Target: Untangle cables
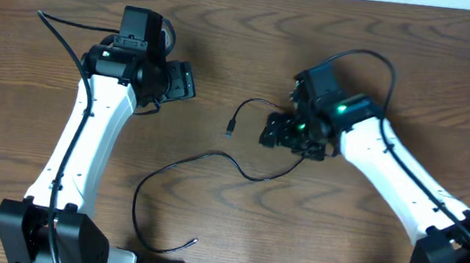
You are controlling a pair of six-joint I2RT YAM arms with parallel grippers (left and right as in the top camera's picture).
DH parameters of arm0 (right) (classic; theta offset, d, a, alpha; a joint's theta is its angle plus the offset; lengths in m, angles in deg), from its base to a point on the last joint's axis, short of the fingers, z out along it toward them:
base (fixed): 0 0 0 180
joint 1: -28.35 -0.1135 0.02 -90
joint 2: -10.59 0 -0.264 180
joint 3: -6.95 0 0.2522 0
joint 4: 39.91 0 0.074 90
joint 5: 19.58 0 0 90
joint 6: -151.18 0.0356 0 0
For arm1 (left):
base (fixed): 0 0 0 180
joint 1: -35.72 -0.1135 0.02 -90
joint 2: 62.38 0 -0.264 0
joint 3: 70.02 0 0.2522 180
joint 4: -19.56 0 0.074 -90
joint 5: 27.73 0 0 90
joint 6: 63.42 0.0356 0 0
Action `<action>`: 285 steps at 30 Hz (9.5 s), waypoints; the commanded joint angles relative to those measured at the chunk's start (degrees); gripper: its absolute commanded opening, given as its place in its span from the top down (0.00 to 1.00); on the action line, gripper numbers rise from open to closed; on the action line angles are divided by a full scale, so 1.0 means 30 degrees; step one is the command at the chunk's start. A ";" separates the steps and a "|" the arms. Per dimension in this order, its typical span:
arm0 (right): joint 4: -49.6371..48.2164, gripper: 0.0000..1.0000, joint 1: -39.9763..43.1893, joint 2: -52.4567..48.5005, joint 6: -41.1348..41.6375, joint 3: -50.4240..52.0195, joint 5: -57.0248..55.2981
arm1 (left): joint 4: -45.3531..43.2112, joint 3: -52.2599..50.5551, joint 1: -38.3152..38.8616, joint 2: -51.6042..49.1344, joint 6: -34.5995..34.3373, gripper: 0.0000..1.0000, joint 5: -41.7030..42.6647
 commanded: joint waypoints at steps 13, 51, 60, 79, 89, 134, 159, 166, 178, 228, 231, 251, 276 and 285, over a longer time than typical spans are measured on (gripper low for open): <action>-0.2732 0.34 -0.2259 -0.0066 0.4612 0.4750 -0.1953 | 0.0124 0.0117 -0.0087 -0.0146 0.0328 0.20 -0.0189; -0.1501 0.99 0.5442 -0.0510 -0.3534 -0.3315 0.1341 | 0.0335 0.0117 -0.0051 -0.0146 -0.0678 0.20 -0.0175; 0.4073 0.99 1.1730 -0.0510 -0.6186 -1.4972 -0.2710 | 0.0328 0.0117 -0.0051 -0.0146 -0.0685 0.20 -0.0175; 0.6295 0.52 2.0108 -0.3490 -0.6229 -1.6670 -0.3330 | -0.0087 0.0117 -0.0051 -0.0146 -0.0685 0.20 -0.0175; 0.8502 0.40 2.0997 -0.9202 -0.5472 -1.6487 -0.4422 | 0.0277 0.0109 -0.0051 -0.0146 -0.0678 0.20 -0.0175; 0.1217 0.99 2.1179 -0.3337 -0.4131 -1.6735 -0.1683 | 0.0270 0.0109 -0.0051 -0.0146 -0.0678 0.19 -0.0182; -0.0342 0.99 2.1566 -0.6914 -0.5464 -1.6735 -0.4575 | 0.0270 0.0109 -0.0051 -0.0146 -0.0678 0.19 -0.0182; 0.3585 0.97 1.9424 -0.8087 -0.5989 -1.6735 -0.4561 | 0.0270 0.0109 -0.0051 -0.0146 -0.0678 0.19 -0.0182; 0.8947 0.46 1.7697 -0.7227 -0.7949 -1.6757 -0.2514 | 0.0262 0.0109 -0.0051 -0.0146 -0.0678 0.19 -0.0182; -1.6130 0.01 1.0710 2.5303 -1.3770 1.7201 -0.2812 | 0.0270 0.0109 -0.0051 -0.0146 -0.0678 0.19 -0.0182; -1.7879 0.01 1.0717 2.7605 -1.3763 2.0371 -0.3330 | 0.0262 0.0109 -0.0051 -0.0146 -0.0678 0.19 -0.0182; -1.5023 0.01 1.0098 3.1969 -1.3602 2.3977 -0.4124 | 0.0270 0.0109 -0.0051 -0.0146 -0.0678 0.19 -0.0182; -1.5008 0.01 1.0112 3.1962 -1.3602 2.3977 -0.4131 | 0.0284 0.0109 -0.0051 -0.0146 -0.0678 0.19 -0.0182; -1.5008 0.01 1.0112 3.1955 -1.3610 2.3977 -0.4124 | -0.0678 -0.0816 -0.0051 0.1829 -0.0029 0.19 -0.1464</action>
